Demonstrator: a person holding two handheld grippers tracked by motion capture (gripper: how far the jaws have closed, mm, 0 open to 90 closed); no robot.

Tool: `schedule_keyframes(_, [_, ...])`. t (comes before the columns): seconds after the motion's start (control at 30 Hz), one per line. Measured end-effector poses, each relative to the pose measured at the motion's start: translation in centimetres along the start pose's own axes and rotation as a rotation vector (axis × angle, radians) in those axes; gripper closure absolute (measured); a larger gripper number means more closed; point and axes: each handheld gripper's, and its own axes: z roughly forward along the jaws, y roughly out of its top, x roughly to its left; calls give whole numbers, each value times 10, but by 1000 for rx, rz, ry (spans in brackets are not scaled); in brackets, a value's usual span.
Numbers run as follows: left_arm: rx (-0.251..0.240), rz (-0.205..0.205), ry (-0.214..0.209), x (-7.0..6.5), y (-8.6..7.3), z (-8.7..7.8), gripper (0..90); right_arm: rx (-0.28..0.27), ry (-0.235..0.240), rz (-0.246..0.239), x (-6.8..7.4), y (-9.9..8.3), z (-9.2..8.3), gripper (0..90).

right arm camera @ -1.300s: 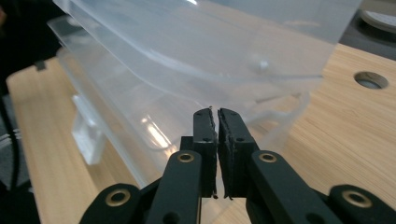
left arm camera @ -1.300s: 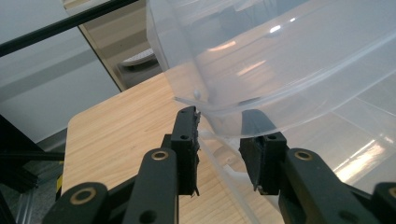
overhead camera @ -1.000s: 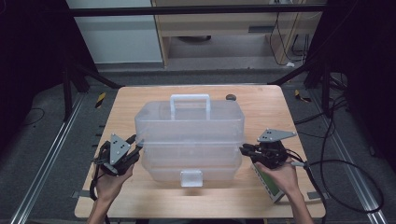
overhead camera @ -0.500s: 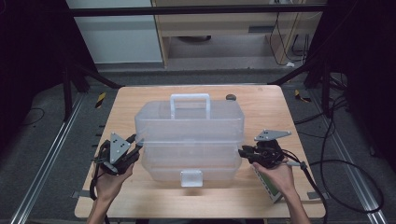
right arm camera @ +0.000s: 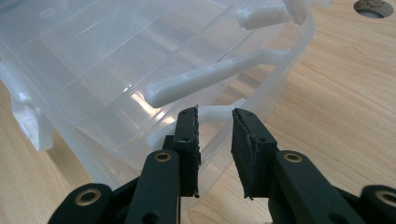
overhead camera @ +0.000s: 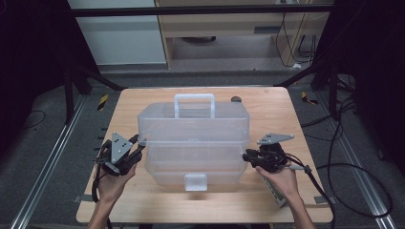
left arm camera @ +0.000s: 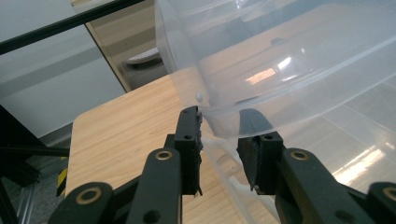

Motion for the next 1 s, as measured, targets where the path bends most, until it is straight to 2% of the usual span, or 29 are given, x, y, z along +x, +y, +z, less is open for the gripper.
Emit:
schedule_keyframes(0.3, [-10, -14, 5, 5, 5, 4, 704, 7, 0, 16, 2, 1, 1, 728])
schedule_keyframes(1.0, [-12, -24, 16, 11, 14, 10, 723, 6, 6, 6, 2, 1, 1, 729])
